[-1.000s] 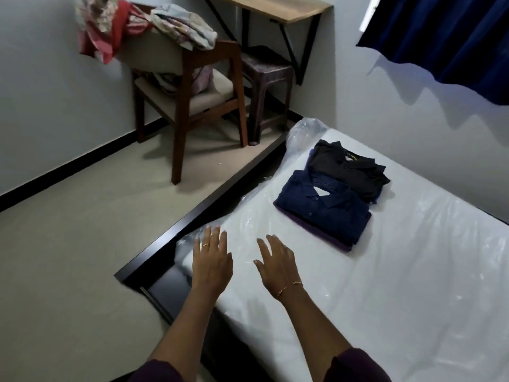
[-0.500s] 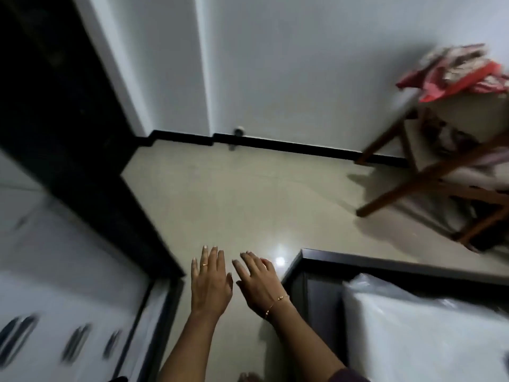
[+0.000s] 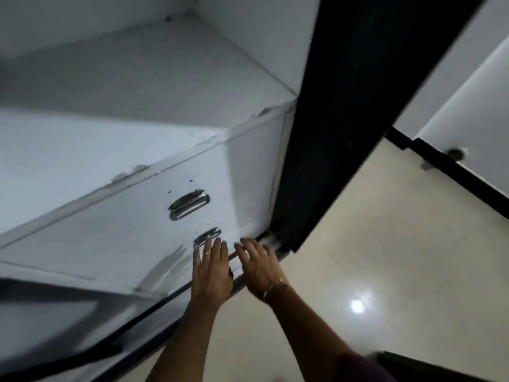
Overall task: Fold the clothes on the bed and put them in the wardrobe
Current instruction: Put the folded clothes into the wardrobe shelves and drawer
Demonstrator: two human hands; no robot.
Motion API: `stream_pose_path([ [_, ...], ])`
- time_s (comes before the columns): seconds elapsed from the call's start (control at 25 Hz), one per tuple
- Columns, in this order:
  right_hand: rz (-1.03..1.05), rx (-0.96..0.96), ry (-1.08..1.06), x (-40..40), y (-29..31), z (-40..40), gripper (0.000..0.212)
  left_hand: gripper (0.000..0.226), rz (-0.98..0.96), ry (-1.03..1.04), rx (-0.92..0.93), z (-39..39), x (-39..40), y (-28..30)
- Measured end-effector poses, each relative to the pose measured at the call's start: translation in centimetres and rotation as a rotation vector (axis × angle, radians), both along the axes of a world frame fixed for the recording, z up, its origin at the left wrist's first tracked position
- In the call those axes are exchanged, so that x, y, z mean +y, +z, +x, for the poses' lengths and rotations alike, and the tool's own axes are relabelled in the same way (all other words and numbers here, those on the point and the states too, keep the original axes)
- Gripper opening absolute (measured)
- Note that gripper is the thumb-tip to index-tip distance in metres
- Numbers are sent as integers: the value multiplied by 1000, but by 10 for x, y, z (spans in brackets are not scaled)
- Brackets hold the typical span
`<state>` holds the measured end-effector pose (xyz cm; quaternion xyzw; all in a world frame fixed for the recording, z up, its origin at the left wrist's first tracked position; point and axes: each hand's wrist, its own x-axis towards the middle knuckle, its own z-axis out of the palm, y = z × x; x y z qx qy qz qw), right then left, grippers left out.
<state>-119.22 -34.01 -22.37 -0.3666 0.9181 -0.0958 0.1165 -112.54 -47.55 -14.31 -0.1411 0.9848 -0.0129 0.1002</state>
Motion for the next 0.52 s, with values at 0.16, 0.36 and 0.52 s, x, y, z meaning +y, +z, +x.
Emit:
stream_pose_path([
  [0.16, 86, 44, 127, -46, -32, -33, 93, 72, -40, 23, -81, -11, -28, -25],
  [0.36, 46, 105, 269, -95, -91, -54, 82, 55, -77, 12, -110, -10, -45, -80],
  [0.52, -33, 210, 291, -111, -125, -53, 82, 65, -162, -34, -78, -9, -59, -108],
])
